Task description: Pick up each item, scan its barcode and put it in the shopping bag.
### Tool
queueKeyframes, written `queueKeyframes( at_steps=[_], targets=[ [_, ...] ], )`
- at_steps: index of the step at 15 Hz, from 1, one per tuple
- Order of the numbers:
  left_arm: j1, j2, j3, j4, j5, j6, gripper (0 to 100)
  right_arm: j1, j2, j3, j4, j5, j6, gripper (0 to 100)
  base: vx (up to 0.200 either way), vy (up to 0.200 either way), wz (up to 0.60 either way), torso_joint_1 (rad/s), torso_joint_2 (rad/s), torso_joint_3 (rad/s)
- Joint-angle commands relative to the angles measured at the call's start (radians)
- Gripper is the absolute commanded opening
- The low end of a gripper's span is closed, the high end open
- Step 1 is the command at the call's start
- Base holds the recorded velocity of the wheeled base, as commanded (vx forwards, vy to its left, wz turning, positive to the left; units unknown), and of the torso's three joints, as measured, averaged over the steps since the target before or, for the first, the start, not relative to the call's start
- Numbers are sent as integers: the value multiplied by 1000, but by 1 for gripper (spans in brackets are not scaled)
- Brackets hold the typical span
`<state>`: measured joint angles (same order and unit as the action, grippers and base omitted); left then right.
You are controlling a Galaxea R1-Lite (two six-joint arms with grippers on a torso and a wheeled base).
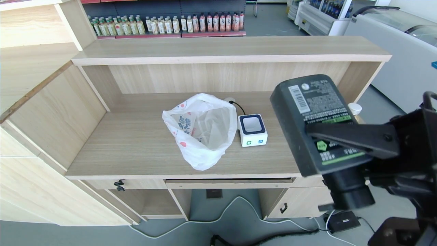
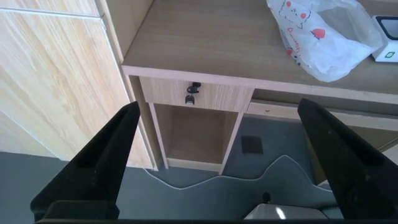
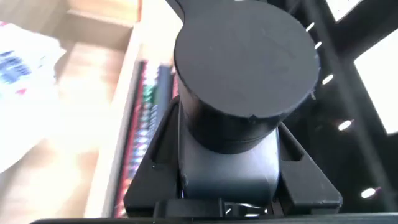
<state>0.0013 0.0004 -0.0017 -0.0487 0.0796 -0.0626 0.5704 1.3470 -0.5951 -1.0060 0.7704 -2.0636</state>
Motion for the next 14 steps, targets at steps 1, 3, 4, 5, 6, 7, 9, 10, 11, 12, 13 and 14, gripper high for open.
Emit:
queueKeyframes(
  at_steps=[1,3,4,5,6,7,9,10,11,12,13,14],
  targets=[
    [0,0,0,0,0,-2,100,-288,-58,80,83,-281,458,0,0,0,0,0,0,0],
    [0,0,0,0,0,0,100,-399,-128,86,190,-464,657,0,0,0,0,0,0,0],
    [0,0,0,0,0,0,100,-468,-131,74,194,-471,772,0,0,0,0,0,0,0],
    [0,0,0,0,0,0,100,-560,-128,80,196,-464,869,0,0,0,0,0,0,0],
    [0,0,0,0,0,0,100,-630,-132,86,202,-459,933,0,0,0,0,0,0,0],
    [0,0,0,0,0,0,100,-698,-140,90,214,-459,991,0,0,0,0,0,0,0],
    [0,0,0,0,0,0,100,-755,-174,92,277,-456,1093,0,0,0,0,0,0,0],
    [0,0,0,0,0,0,100,-774,-169,90,280,-457,1156,0,0,0,0,0,0,0],
    [0,0,0,0,0,0,100,-784,-163,89,277,-459,1175,0,0,0,0,0,0,0],
    [0,0,0,0,0,0,100,-794,-158,86,277,-459,1182,0,0,0,0,0,0,0],
    [0,0,0,0,0,0,100,-794,-157,84,277,-454,1203,0,0,0,0,0,0,0],
    [0,0,0,0,0,0,100,-782,-149,81,270,-439,1237,0,0,0,600,2,2,2]
  ],
)
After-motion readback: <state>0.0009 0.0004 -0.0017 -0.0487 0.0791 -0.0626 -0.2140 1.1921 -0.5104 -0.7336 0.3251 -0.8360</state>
